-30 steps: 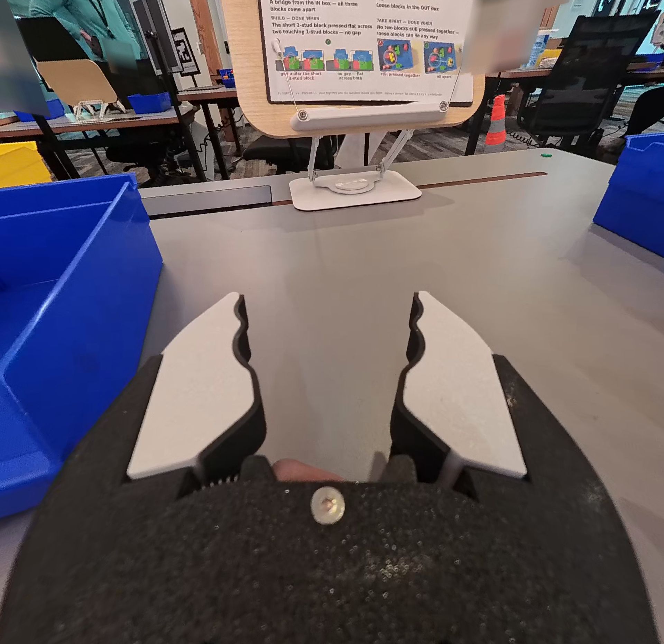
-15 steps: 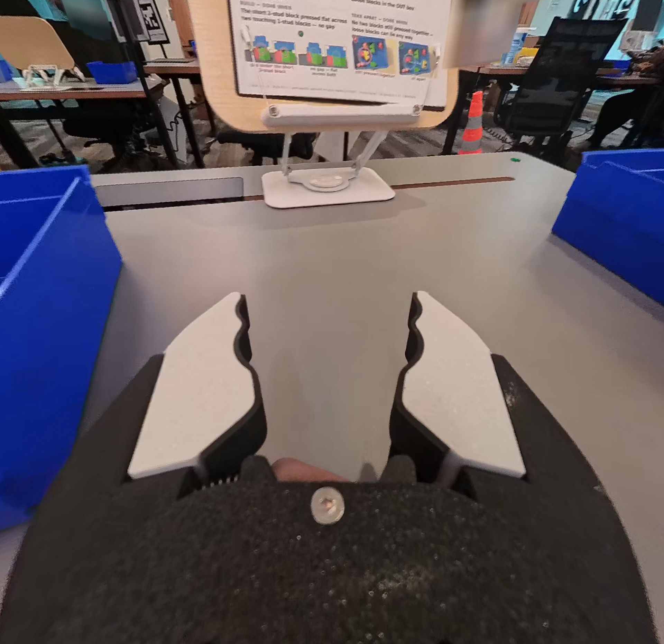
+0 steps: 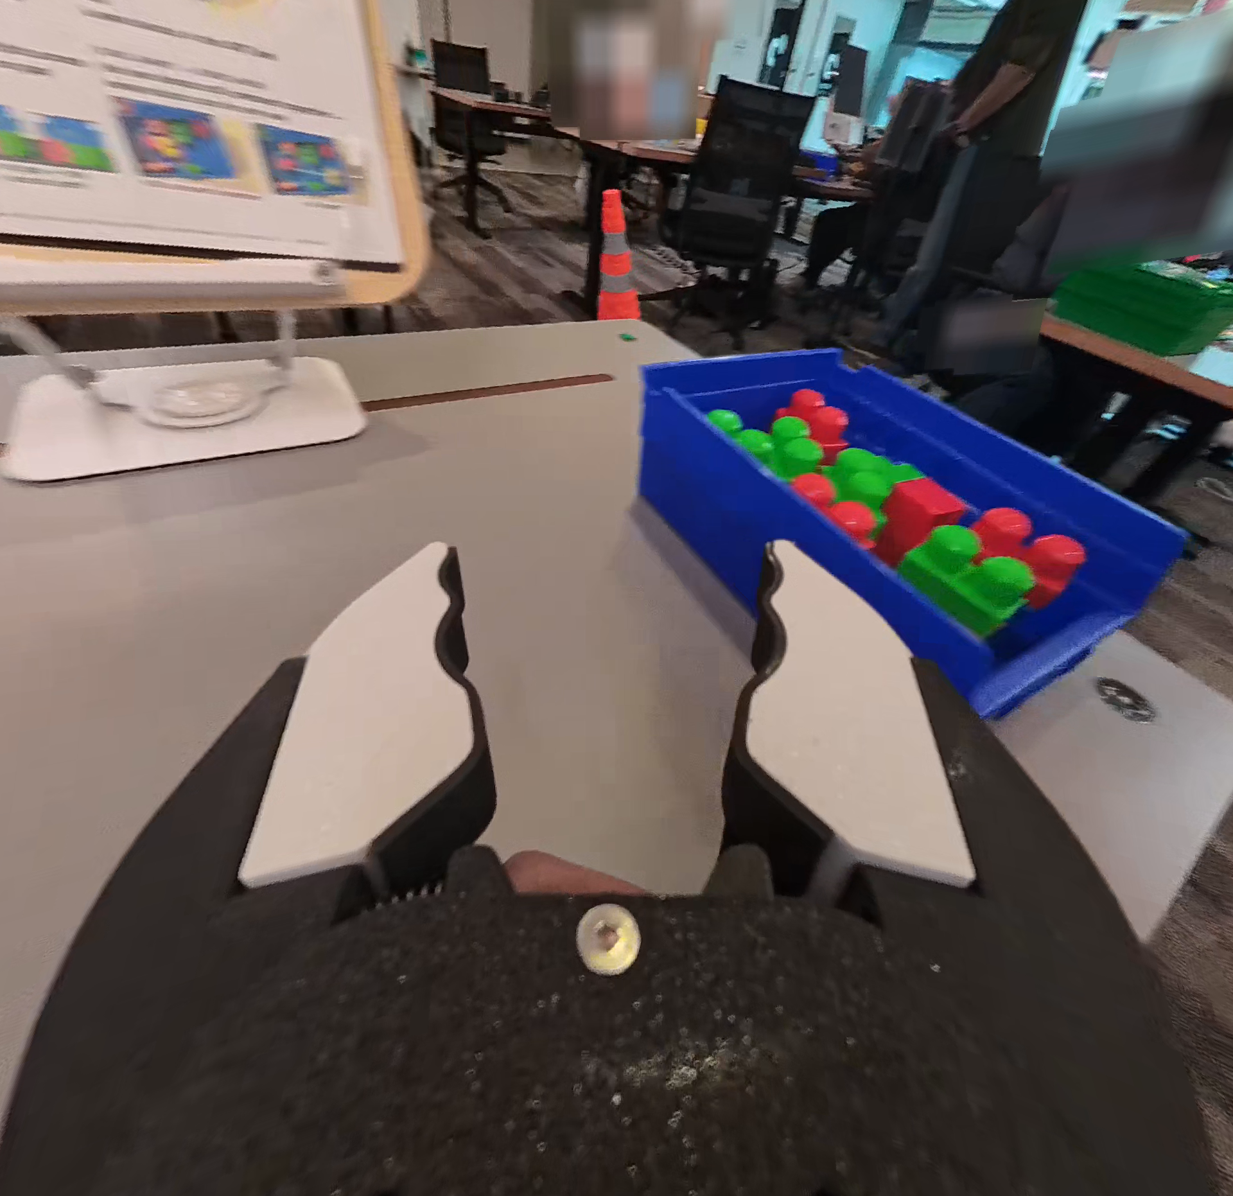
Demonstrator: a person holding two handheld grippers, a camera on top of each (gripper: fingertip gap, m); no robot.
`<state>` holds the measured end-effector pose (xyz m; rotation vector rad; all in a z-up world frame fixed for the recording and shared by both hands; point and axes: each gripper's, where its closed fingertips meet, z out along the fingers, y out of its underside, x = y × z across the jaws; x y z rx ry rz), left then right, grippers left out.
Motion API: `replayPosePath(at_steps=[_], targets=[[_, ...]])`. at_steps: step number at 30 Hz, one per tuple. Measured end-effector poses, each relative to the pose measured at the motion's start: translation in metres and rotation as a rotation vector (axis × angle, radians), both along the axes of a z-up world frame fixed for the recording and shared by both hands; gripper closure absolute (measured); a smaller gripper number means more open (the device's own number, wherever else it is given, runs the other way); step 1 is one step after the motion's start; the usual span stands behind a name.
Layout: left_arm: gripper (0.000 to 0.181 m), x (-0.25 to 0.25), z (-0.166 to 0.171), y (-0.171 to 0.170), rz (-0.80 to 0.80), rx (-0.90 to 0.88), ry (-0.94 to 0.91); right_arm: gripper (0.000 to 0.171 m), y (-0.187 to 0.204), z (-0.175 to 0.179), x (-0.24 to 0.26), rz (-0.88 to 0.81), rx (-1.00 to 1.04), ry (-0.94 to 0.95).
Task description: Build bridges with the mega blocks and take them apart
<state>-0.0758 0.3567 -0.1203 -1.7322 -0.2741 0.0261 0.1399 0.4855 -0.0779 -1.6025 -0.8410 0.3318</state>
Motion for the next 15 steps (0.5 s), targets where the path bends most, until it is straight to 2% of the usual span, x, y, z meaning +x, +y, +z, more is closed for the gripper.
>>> replayPosePath(at_steps=[6, 11, 15], targets=[[0.099, 0.084, -0.008, 0.057, -0.107, -0.053, -0.093, 0.089, 0.054, -0.051, 0.047, -0.077, -0.208, -0.080], [0.120, 0.120, -0.018, 0.074, -0.028, -0.079, -0.134, 0.091, 0.078, -0.086, 0.065, -0.084, -0.301, -0.092], [0.112, 0.138, -0.037, 0.080, -0.004, -0.119, -0.134, 0.096, 0.084, -0.107, 0.072, -0.064, -0.359, -0.084]])
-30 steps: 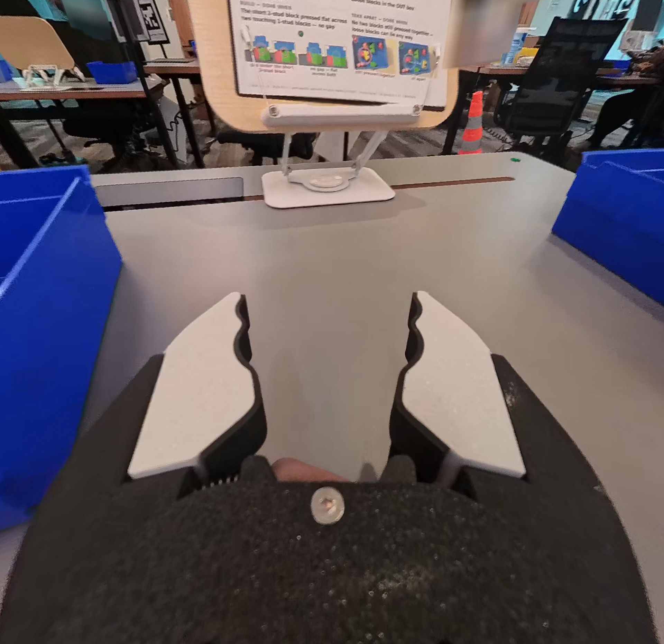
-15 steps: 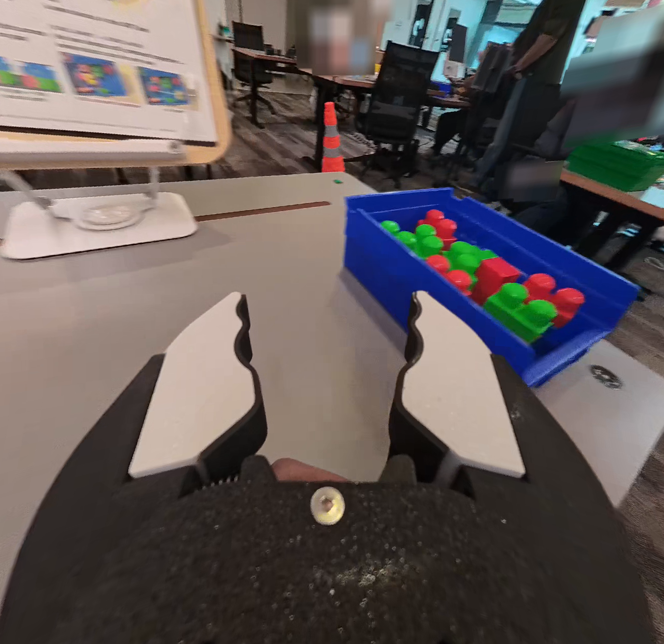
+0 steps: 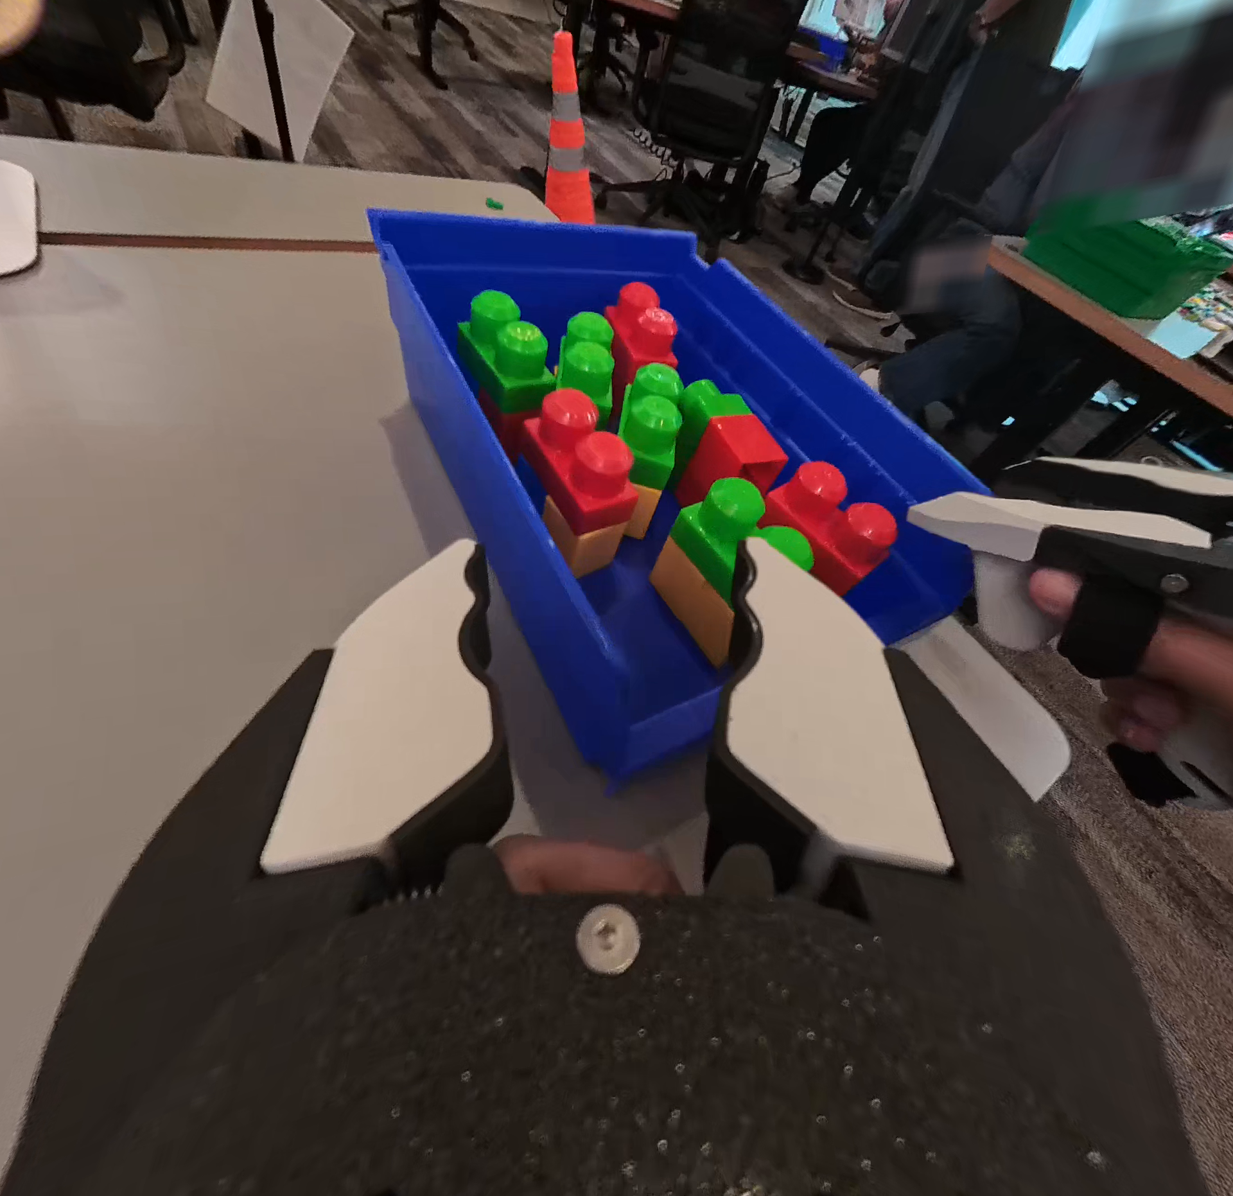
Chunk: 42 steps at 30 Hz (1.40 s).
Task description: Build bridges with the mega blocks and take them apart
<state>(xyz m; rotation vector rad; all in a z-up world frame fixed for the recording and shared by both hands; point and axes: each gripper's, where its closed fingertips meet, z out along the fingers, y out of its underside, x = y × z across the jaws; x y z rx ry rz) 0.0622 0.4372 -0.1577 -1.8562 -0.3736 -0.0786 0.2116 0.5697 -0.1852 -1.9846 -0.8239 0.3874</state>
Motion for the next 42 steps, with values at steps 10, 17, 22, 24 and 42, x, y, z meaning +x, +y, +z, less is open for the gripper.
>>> replayPosePath(at_steps=[10, 17, 22, 24, 42], targets=[[0.122, -0.008, -0.030, 0.011, 0.081, -0.083, 0.028, 0.114, 0.003, -0.022, -0.004, 0.045, -0.042, 0.027], [0.115, -0.018, -0.018, 0.000, 0.074, -0.045, 0.058, 0.161, 0.000, -0.024, -0.015, 0.082, -0.062, 0.057], [0.113, -0.050, -0.007, -0.024, 0.105, -0.033, 0.145, 0.167, 0.001, -0.024, -0.015, 0.067, -0.073, 0.107], [0.112, -0.073, -0.008, -0.041, 0.133, -0.053, 0.180, 0.167, 0.001, -0.022, -0.016, 0.057, -0.072, 0.134], [0.114, -0.259, -0.042, -0.229, 0.458, -0.193, 0.275, 0.167, -0.032, -0.016, -0.077, 0.073, -0.062, 0.142]])
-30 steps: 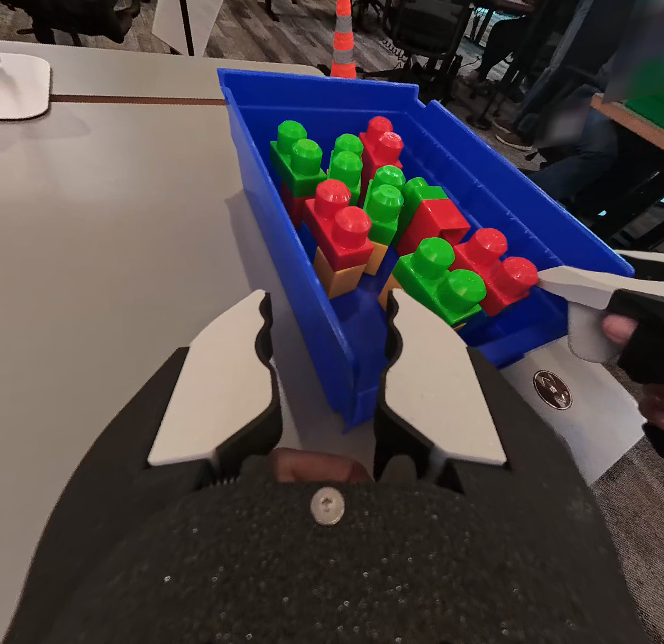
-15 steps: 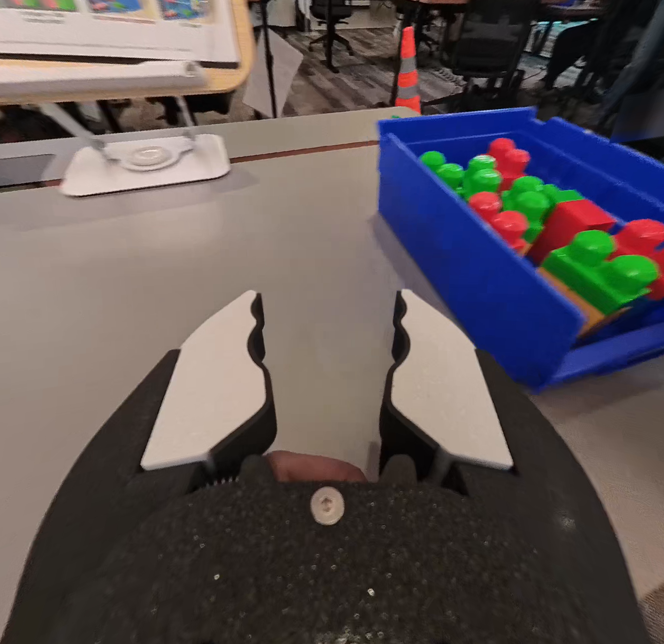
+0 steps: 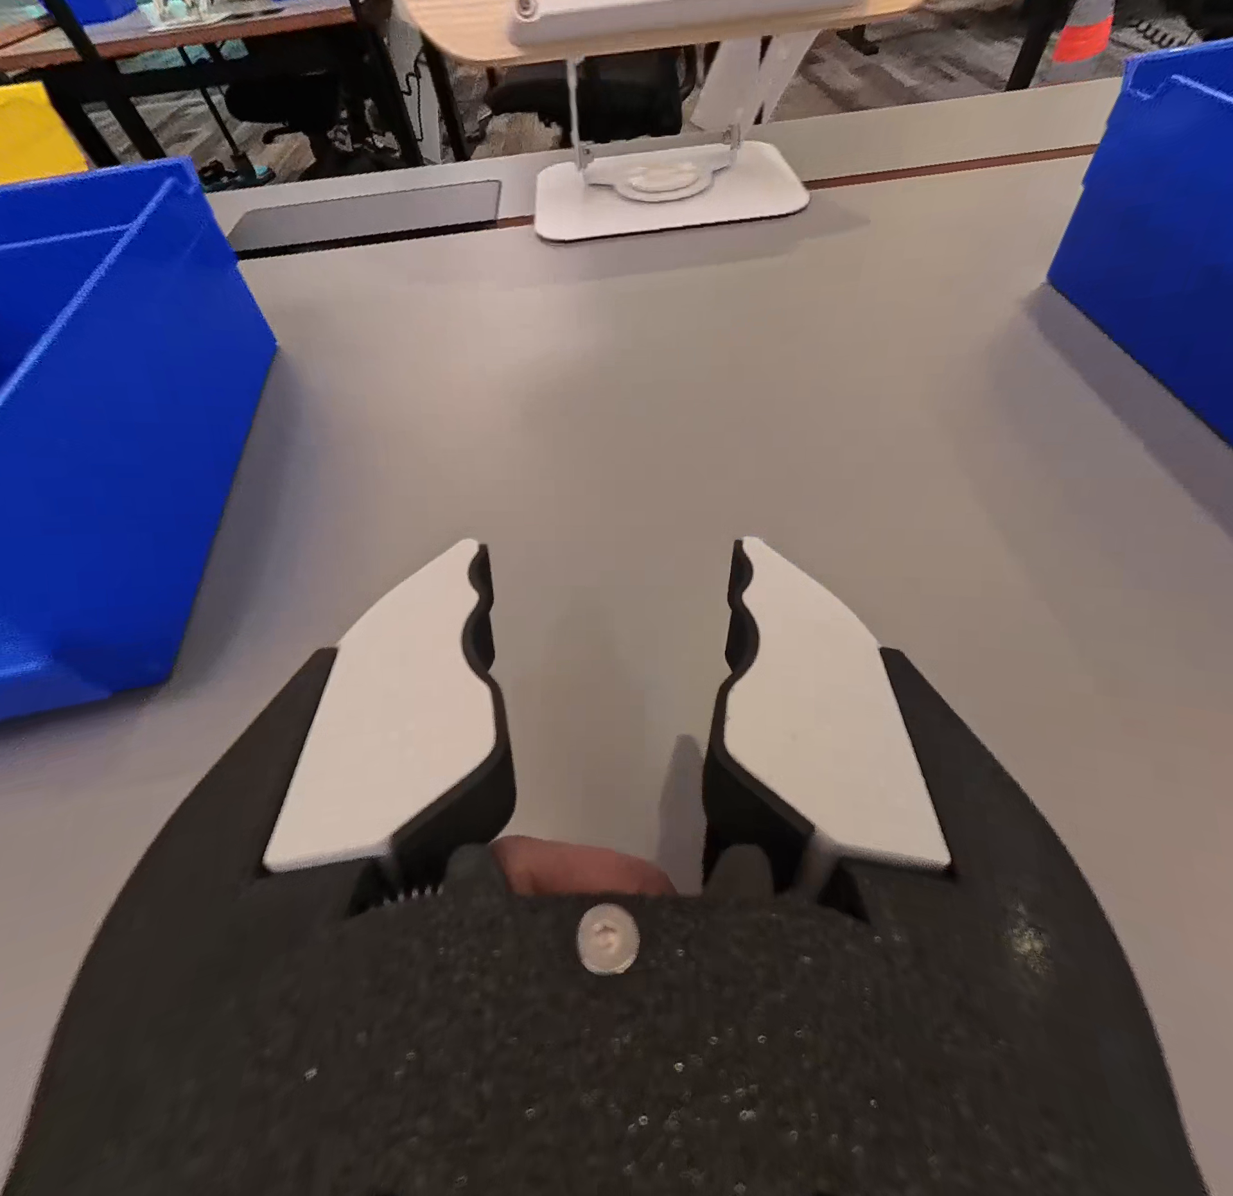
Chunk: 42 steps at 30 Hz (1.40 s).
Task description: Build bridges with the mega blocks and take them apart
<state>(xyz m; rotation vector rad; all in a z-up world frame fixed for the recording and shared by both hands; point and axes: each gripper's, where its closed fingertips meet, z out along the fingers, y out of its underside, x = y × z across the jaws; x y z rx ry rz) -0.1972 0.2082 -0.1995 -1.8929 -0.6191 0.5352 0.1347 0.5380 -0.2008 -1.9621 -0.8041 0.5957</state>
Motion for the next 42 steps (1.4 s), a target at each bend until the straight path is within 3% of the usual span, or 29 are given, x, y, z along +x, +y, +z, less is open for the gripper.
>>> replayPosePath(at_steps=[27, 42], targets=[[0.115, -0.009, -0.004, -0.027, -0.048, 0.054, -0.048, 0.167, -0.045, 0.024, -0.063, -0.073, -0.059, 0.134], [0.114, -0.009, 0.003, -0.039, -0.089, 0.097, -0.065, 0.167, -0.119, 0.007, -0.155, -0.030, -0.155, 0.166]])
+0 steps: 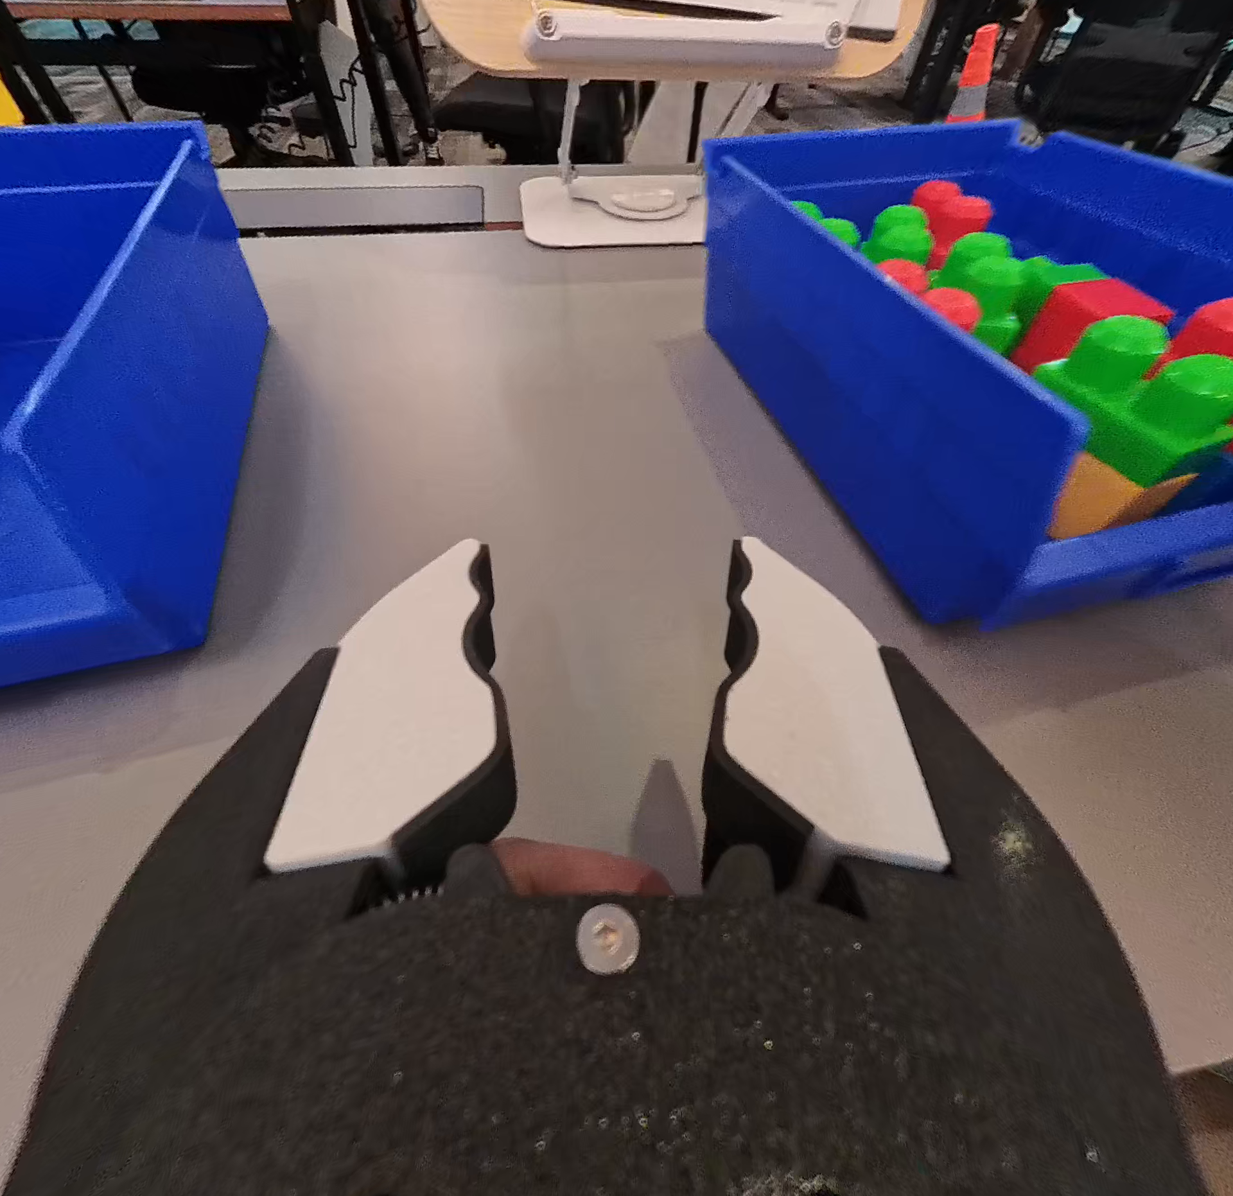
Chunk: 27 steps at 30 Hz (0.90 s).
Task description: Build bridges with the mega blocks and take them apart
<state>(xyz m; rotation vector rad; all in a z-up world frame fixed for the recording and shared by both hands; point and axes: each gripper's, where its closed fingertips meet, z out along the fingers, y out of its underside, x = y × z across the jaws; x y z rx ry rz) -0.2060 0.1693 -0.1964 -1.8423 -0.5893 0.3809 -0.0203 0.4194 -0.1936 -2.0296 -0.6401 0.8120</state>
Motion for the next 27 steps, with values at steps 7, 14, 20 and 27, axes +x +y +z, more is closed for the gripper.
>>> replayPosePath(at_steps=[7, 14, 20, 27], targets=[[0.115, 0.017, 0.005, 0.010, -0.024, 0.035, -0.014, 0.163, -0.026, -0.012, -0.025, 0.089, -0.016, -0.013], [0.115, 0.006, 0.006, 0.000, 0.025, 0.026, 0.006, 0.146, -0.041, -0.004, -0.034, 0.155, 0.083, -0.058], [0.115, -0.012, 0.002, -0.016, 0.072, 0.019, 0.016, 0.126, -0.034, 0.024, -0.004, 0.147, 0.231, -0.085], [0.114, -0.009, 0.005, -0.010, 0.028, 0.096, -0.046, 0.115, -0.050, 0.036, 0.028, 0.171, 0.300, -0.058]])
